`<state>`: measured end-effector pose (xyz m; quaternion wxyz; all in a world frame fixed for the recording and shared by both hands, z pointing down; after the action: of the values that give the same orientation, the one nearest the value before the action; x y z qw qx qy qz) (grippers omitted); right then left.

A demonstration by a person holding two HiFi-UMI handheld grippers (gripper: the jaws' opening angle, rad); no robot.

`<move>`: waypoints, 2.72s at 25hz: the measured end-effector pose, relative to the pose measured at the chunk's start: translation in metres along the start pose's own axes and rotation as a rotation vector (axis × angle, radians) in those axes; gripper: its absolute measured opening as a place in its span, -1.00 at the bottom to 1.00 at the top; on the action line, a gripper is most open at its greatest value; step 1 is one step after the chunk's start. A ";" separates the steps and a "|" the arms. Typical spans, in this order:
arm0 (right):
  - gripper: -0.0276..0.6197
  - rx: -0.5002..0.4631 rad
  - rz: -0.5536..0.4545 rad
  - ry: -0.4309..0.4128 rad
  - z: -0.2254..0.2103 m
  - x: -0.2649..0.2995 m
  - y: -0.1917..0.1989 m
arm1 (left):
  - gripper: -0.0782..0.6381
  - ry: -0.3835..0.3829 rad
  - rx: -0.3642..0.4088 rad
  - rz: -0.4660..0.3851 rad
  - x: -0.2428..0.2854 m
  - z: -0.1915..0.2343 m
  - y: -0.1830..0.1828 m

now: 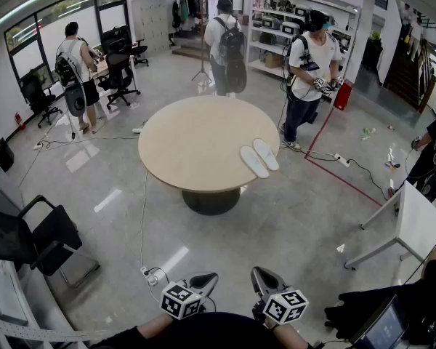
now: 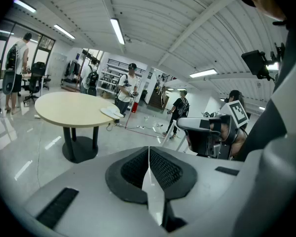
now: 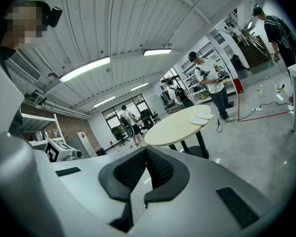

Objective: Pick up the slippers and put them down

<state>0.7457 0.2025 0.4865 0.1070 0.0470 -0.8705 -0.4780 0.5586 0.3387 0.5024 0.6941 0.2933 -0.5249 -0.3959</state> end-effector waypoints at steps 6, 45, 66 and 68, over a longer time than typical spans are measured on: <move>-0.87 0.019 0.011 -0.033 -0.028 -0.053 -0.001 | -0.71 -0.023 0.002 0.019 0.017 -0.064 0.013; -0.87 0.026 0.037 0.186 -0.072 0.102 -0.052 | -0.71 0.240 -0.086 0.036 0.127 0.103 -0.070; -0.86 0.118 -0.078 0.037 -0.254 0.138 -0.182 | -0.71 0.142 -0.082 -0.154 0.264 0.088 -0.194; -0.86 0.098 -0.081 0.032 -0.280 0.128 -0.195 | -0.71 0.151 -0.091 -0.150 0.291 0.072 -0.200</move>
<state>0.6820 -0.1564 0.4855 0.0988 0.0950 -0.8884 -0.4381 0.4808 -0.0129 0.5017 0.7127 0.3287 -0.4291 -0.4471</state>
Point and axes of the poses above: the fingertips, and each gripper's own axes: x forward along the fingers, z to its left, y out of its underside, the point moved 9 cm from there along -x, backward along the fingers, and after that the axes turned 7 degrees about -y, right-handed, at the moved point
